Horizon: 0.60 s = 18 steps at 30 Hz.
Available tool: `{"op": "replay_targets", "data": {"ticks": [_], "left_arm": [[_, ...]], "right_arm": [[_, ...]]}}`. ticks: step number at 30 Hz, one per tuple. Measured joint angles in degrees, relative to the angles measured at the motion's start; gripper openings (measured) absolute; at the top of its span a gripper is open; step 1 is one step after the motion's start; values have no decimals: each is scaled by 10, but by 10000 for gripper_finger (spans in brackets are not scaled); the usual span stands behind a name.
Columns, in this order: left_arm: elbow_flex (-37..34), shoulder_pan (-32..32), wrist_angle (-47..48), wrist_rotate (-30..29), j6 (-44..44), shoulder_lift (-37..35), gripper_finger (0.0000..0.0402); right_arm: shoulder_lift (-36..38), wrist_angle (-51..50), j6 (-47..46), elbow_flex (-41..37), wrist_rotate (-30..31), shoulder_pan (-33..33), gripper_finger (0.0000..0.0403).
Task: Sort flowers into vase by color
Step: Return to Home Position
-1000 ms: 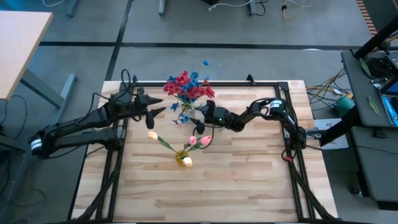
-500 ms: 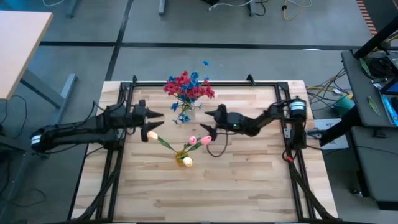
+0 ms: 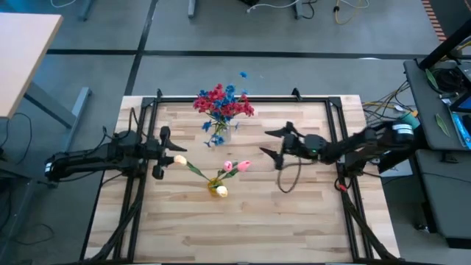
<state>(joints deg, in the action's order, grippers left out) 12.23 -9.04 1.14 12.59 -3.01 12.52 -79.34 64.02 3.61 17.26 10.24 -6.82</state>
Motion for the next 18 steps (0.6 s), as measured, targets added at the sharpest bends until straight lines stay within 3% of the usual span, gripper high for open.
{"op": "replay_targets", "data": {"ticks": [5,10,13,18], "left_arm": [[-54,0,-28,13,9,-60,80],[-115,-1,-138,19,-14,-107,33],[-112,-2,-141,20,-32,-118,6],[-79,-5,-89,49,-54,-123,1]], "right_arm": [[81,110,-1,-100,-16,21,325],[132,214,-14,-167,-72,33,325],[154,215,-26,-167,-96,32,325],[183,215,-24,-167,-144,31,325]]}}
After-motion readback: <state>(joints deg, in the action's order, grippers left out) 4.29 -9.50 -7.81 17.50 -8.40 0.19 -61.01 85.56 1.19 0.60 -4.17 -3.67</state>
